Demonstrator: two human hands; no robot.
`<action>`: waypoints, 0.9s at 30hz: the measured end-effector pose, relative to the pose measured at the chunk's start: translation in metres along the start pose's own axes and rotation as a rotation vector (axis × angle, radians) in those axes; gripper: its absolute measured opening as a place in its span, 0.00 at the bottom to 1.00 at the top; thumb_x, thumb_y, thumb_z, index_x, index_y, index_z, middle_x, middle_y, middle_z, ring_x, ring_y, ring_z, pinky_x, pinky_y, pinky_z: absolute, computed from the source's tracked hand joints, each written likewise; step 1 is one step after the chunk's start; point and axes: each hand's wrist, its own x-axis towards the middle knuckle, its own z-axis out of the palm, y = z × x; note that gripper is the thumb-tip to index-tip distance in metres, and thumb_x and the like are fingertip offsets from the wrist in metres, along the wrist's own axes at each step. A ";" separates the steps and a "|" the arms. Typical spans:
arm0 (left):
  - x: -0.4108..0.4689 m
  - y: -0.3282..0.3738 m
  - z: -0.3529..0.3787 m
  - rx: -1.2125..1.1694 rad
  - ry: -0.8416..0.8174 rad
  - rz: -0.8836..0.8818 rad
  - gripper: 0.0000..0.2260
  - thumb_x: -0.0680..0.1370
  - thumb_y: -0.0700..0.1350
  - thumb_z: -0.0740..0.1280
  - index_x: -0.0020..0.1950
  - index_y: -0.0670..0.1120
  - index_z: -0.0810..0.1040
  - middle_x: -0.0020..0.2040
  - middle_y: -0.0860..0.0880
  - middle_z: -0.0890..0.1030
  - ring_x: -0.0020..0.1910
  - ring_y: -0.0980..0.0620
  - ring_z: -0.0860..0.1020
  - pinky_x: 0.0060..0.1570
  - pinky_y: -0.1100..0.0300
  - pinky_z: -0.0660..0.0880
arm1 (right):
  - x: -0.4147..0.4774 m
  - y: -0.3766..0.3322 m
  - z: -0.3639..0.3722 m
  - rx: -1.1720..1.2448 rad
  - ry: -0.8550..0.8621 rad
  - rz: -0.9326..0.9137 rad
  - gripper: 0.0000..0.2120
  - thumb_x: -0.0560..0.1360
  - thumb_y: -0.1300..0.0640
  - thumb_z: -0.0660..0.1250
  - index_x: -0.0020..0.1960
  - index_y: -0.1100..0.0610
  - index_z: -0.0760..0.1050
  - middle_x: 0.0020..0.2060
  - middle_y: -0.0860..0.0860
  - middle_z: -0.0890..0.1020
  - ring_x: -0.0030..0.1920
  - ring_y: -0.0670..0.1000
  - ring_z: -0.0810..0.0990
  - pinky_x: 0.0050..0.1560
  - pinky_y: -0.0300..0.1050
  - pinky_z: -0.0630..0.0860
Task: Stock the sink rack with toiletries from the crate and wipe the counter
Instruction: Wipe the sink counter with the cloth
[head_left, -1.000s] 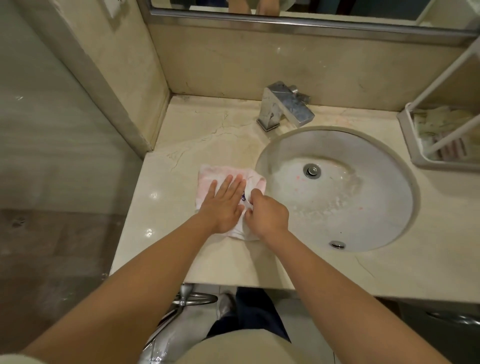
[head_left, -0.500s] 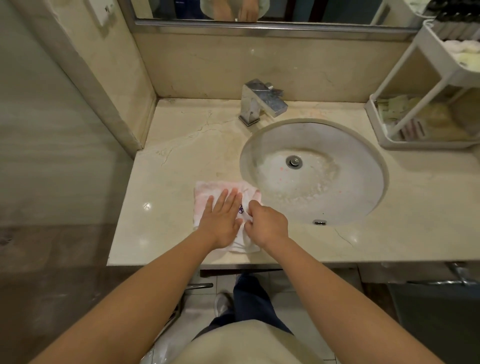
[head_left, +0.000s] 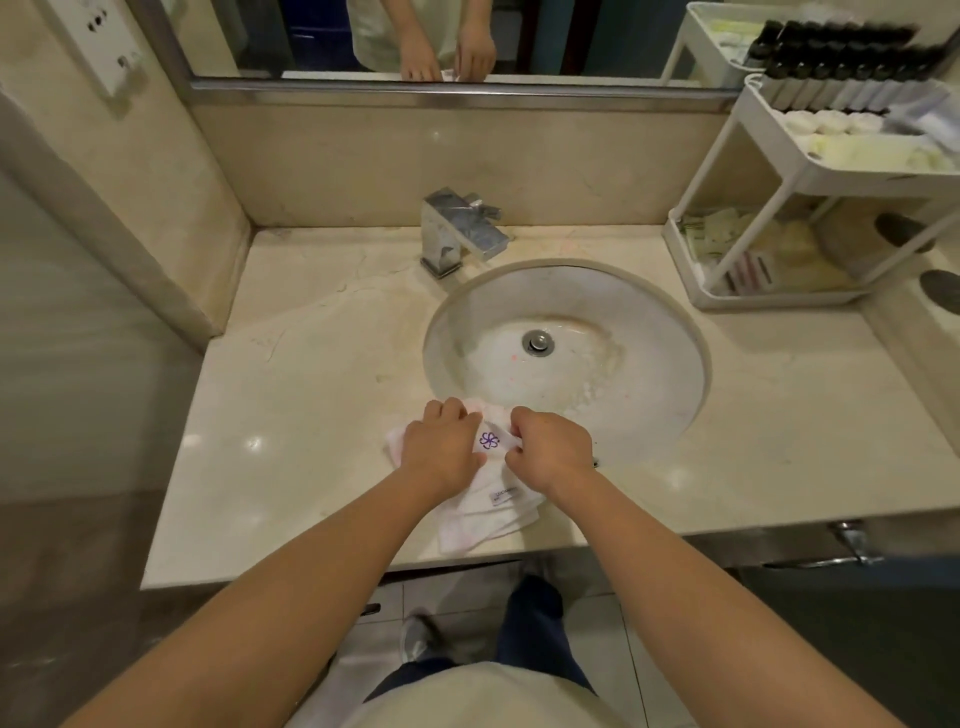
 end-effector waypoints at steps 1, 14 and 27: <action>0.007 0.005 -0.003 -0.016 -0.025 -0.009 0.23 0.77 0.55 0.64 0.70 0.49 0.68 0.65 0.46 0.68 0.64 0.44 0.65 0.50 0.52 0.70 | 0.003 0.006 -0.002 -0.013 -0.001 -0.005 0.09 0.74 0.57 0.62 0.53 0.53 0.72 0.47 0.51 0.81 0.47 0.56 0.78 0.39 0.44 0.64; 0.093 0.072 -0.043 -0.134 0.002 -0.121 0.13 0.77 0.56 0.65 0.53 0.48 0.78 0.51 0.48 0.80 0.53 0.47 0.77 0.42 0.57 0.69 | 0.076 0.089 -0.068 -0.005 -0.010 -0.046 0.06 0.74 0.55 0.62 0.51 0.52 0.73 0.48 0.51 0.81 0.49 0.56 0.79 0.40 0.44 0.66; 0.238 0.094 -0.138 -0.005 0.224 -0.108 0.12 0.79 0.53 0.63 0.57 0.48 0.77 0.54 0.45 0.78 0.58 0.44 0.73 0.43 0.54 0.68 | 0.203 0.141 -0.154 0.237 0.118 0.035 0.04 0.74 0.53 0.63 0.49 0.52 0.73 0.46 0.50 0.81 0.48 0.56 0.78 0.39 0.44 0.66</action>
